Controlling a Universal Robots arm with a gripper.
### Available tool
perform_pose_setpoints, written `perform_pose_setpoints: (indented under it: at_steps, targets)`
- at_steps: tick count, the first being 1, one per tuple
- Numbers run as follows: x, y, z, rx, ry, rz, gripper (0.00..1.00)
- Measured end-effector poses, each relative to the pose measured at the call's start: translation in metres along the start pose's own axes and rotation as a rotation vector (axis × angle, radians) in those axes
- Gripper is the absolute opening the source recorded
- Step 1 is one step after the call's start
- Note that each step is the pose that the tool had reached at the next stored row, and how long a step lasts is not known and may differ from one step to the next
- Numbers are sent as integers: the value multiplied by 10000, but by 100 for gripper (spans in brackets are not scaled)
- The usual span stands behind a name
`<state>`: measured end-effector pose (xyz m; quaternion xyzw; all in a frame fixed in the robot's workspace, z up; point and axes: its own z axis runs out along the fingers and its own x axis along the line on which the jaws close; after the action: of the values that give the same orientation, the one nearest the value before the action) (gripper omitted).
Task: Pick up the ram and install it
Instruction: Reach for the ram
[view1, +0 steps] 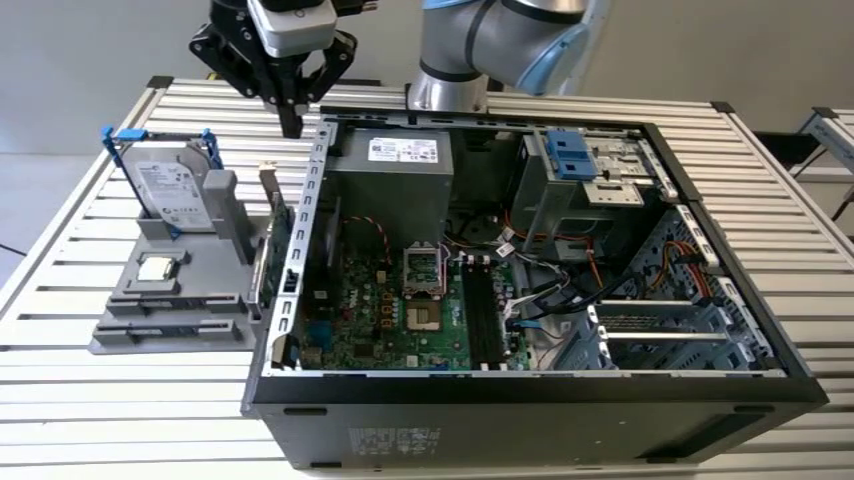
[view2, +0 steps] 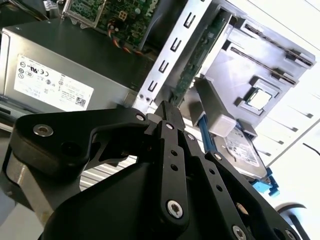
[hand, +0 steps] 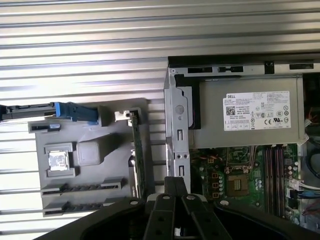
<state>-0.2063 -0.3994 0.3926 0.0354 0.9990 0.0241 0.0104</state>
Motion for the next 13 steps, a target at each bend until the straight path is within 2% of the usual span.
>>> perform_pose_setpoints:
  at_steps: [13]
  targets:
    - [135,-12,-3,0,0,0,0]
